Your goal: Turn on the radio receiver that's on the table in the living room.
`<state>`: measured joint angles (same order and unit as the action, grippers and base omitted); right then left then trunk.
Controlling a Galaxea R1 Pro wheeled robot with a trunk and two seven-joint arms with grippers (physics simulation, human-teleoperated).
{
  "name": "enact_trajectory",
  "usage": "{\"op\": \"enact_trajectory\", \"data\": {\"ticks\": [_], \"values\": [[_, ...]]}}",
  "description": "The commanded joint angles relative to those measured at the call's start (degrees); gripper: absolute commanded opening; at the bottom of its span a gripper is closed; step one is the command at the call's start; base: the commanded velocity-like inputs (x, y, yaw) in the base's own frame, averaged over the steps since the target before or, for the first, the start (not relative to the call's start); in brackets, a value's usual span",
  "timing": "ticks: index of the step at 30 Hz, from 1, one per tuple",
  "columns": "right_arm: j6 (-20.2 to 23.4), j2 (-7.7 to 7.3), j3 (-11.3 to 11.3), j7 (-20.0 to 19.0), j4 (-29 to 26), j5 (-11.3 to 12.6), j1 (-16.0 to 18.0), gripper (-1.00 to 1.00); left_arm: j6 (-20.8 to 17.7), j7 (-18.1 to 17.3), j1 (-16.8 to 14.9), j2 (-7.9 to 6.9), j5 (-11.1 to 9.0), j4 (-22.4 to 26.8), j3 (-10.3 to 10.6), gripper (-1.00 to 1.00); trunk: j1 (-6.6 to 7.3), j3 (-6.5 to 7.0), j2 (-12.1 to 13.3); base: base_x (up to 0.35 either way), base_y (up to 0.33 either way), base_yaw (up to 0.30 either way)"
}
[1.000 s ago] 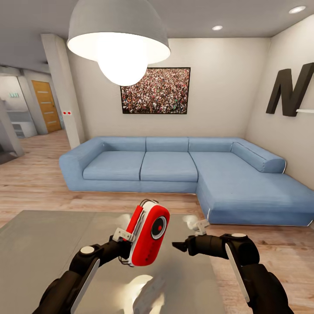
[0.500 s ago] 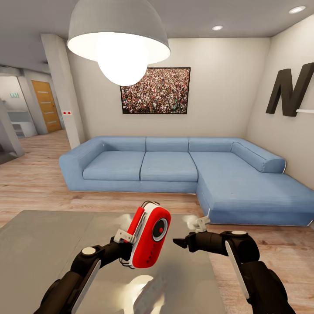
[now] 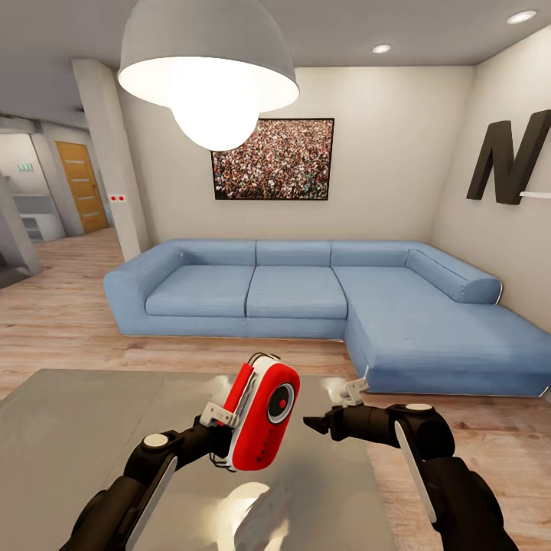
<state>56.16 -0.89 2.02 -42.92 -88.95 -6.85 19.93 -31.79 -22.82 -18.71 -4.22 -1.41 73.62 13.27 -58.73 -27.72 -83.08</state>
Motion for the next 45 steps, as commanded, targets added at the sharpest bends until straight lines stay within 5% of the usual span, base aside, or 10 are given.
{"op": "enact_trajectory", "data": {"ticks": [1, 23, 41, 45], "values": [[0.00, 0.06, 0.00, 0.13, 0.00, 0.00, 0.01, 1.00, -0.02, -0.02, -0.01, 0.00, -0.34, 0.03, 0.00, -1.00, 0.00, 0.00, 0.00, 0.000, 0.000, 0.000], [0.00, 2.46, 0.26, 4.20, 0.22, 0.17, 0.75, 1.00, 0.05, -0.03, -0.01, 0.00, -0.34, -0.61, 0.00, -1.00, 0.00, 0.00, 0.00, 0.000, 0.000, 0.000], [-0.08, 2.82, 0.34, 4.67, 0.93, 0.26, 1.16, 1.00, 0.06, -0.03, -0.01, 0.00, -0.34, -0.28, 0.08, -1.00, 0.00, 0.00, 0.00, 0.000, 0.000, 0.000], [-0.09, 4.11, 0.46, 4.68, 1.08, 0.26, 1.16, 1.00, -0.01, -0.03, -0.01, 0.00, -0.34, -0.18, 0.08, -1.00, 0.00, 0.00, 0.00, 0.000, 0.000, 0.000]]}}
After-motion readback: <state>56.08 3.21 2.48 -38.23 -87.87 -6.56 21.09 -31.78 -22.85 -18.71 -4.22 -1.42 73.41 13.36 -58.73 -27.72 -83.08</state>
